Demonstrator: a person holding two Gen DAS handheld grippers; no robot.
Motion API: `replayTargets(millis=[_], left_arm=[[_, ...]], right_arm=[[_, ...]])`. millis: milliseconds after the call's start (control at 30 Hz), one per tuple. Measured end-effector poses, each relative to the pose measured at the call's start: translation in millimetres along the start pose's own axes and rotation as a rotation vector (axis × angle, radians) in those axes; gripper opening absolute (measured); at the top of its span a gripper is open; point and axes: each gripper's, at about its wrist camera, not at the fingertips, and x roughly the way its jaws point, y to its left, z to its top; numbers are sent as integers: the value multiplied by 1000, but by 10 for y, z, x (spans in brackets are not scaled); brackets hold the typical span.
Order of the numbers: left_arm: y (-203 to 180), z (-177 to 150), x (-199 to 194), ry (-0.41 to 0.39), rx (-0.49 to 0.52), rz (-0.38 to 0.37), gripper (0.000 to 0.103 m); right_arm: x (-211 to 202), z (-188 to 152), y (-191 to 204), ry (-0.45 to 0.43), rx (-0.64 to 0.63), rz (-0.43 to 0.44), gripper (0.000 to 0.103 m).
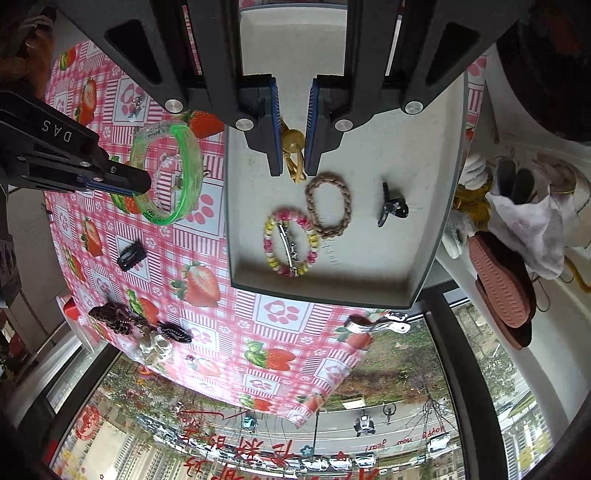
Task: Organize jewelry
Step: 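Carry the yellow bracelet and green bangle toward the grey tray, then lower both items into the tray and open both grippers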
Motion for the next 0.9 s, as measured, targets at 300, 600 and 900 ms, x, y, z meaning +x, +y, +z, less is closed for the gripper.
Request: replayTargets(millis=[300,600,900], left_arm=[[563,-274,303,55,-134,48,18],[824,-486,566,120,-212,89,18],[756,-149,682,82,-190,103,18]], right_arm=[[456,158,690,77,-203,-5,7],[982,127,941,211,-337,-98,7],[1175,258,923,233,-324,-153,7]])
